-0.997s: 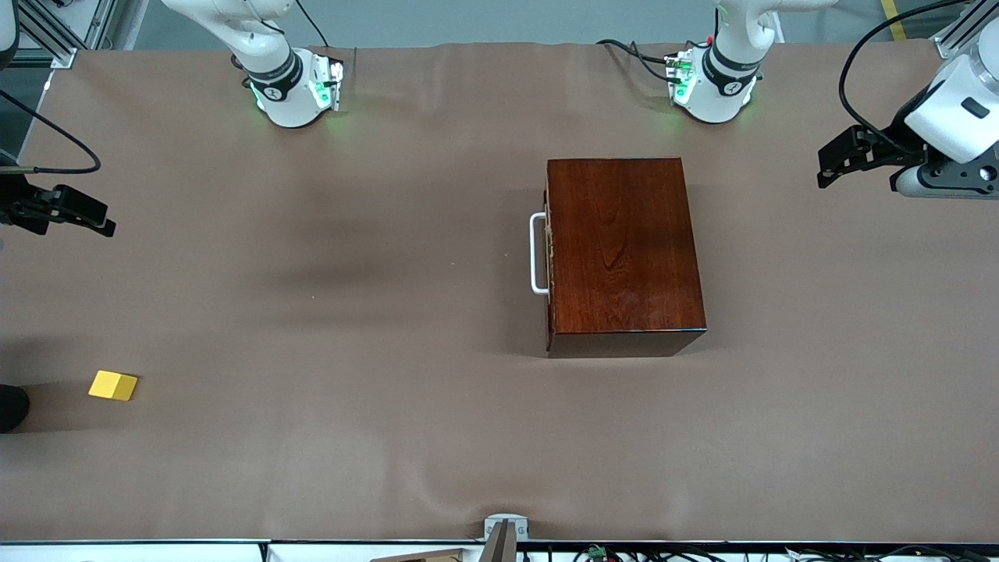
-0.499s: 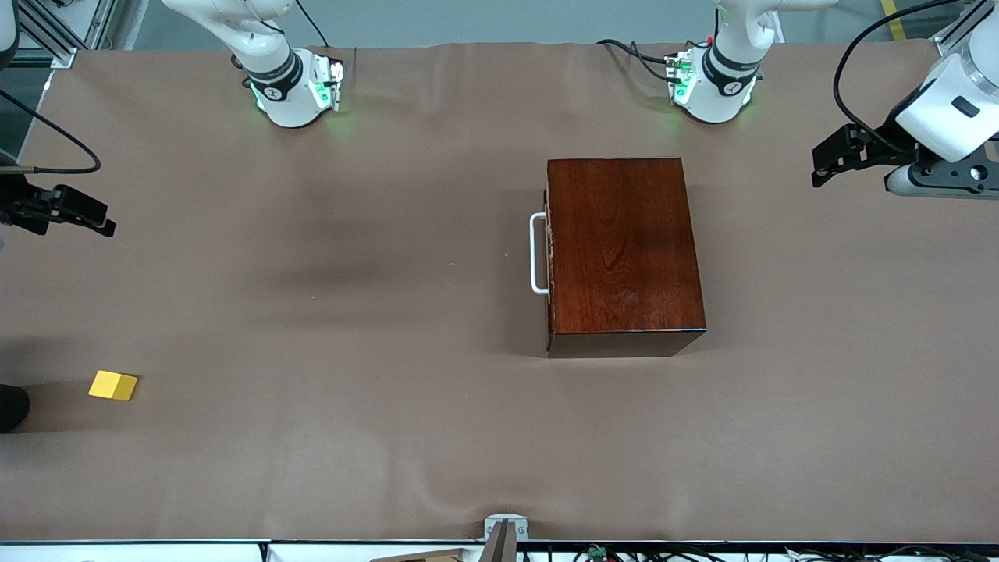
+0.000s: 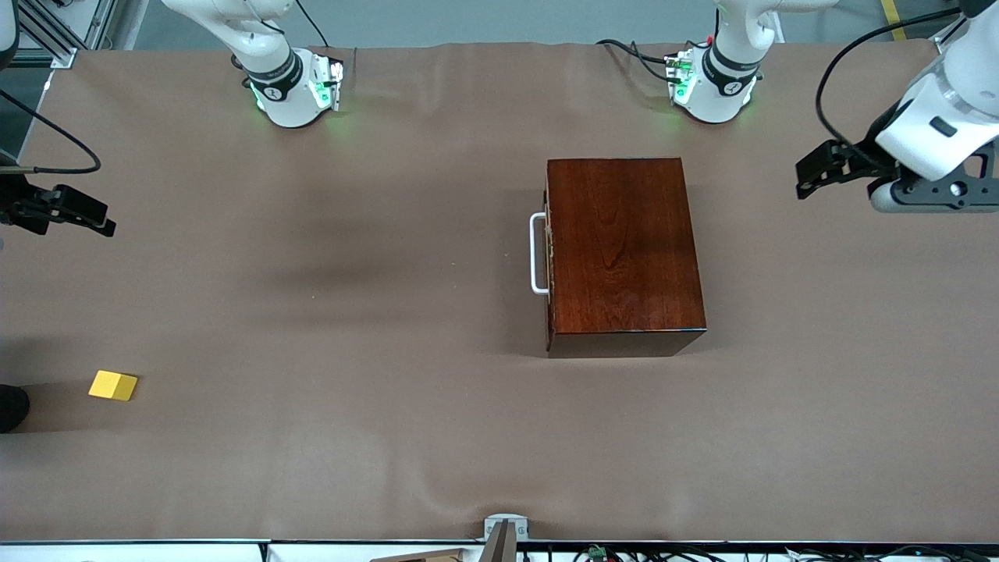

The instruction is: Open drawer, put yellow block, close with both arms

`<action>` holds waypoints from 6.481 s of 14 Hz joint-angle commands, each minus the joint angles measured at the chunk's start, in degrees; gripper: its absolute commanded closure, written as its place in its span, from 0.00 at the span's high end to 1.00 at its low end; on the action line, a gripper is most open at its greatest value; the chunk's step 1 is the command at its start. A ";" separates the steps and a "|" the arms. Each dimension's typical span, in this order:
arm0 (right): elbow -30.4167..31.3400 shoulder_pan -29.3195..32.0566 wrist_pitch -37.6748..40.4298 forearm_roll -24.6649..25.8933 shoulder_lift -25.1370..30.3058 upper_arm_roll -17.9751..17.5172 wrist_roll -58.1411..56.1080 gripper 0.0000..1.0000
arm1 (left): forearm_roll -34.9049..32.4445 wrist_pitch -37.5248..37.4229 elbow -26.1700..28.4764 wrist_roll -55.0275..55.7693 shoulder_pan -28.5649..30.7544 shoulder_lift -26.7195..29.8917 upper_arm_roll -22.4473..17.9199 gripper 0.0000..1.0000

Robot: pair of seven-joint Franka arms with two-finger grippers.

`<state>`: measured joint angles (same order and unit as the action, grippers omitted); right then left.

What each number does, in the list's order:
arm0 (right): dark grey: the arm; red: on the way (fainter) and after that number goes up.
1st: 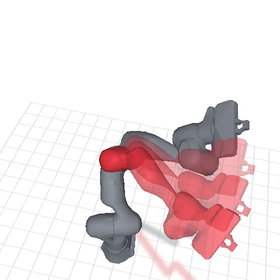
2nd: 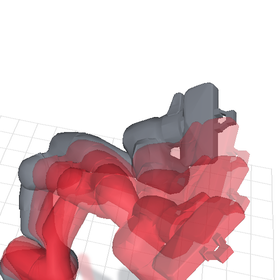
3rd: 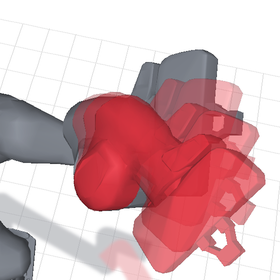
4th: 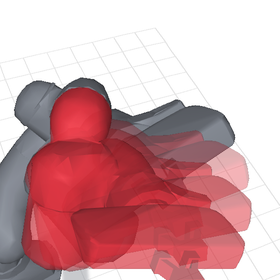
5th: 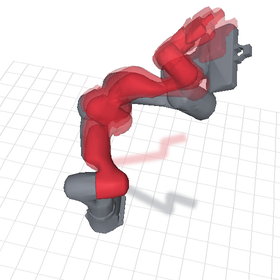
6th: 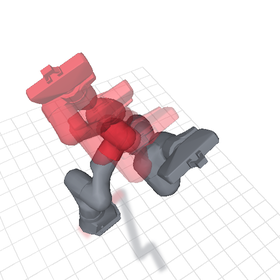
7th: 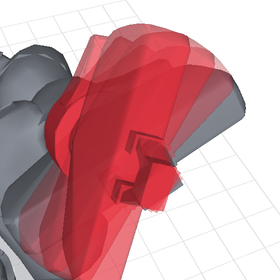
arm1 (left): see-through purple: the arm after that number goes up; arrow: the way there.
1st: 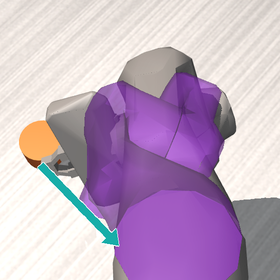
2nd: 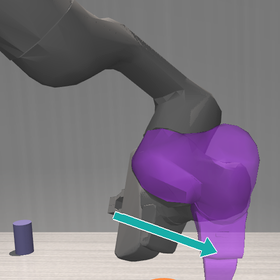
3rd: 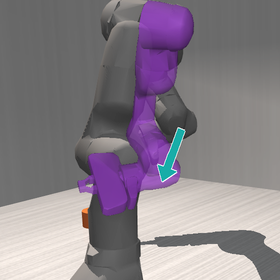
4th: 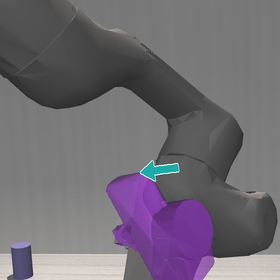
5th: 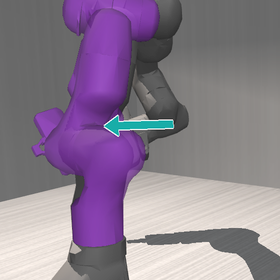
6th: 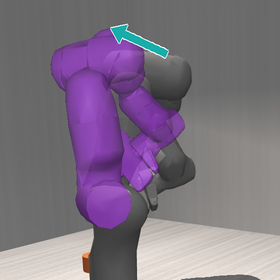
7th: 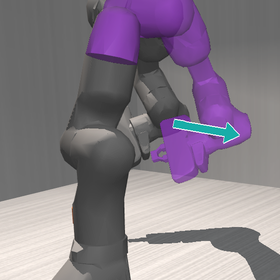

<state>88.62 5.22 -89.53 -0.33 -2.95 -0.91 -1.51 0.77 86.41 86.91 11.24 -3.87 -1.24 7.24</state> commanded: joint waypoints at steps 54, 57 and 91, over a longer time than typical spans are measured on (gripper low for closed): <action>-0.29 0.41 0.67 0.59 0.05 -0.41 -0.34 1.00 | -11.94 21.87 -14.93 52.04 -47.99 -43.41 -6.54 1.00; -0.29 0.41 0.67 0.59 0.14 -0.41 -0.43 1.00 | -8.51 24.33 -15.01 52.31 -48.16 -43.41 -6.45 1.00; -2.12 7.68 -0.82 1.65 -2.39 0.65 -14.09 1.00 | 1.08 52.20 -15.98 51.16 -43.61 -37.37 -2.84 1.00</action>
<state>88.59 8.05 -89.88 0.57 -3.14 -0.12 -8.10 0.76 139.61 70.35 61.92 -49.92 -43.16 4.56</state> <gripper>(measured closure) 0.000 0.000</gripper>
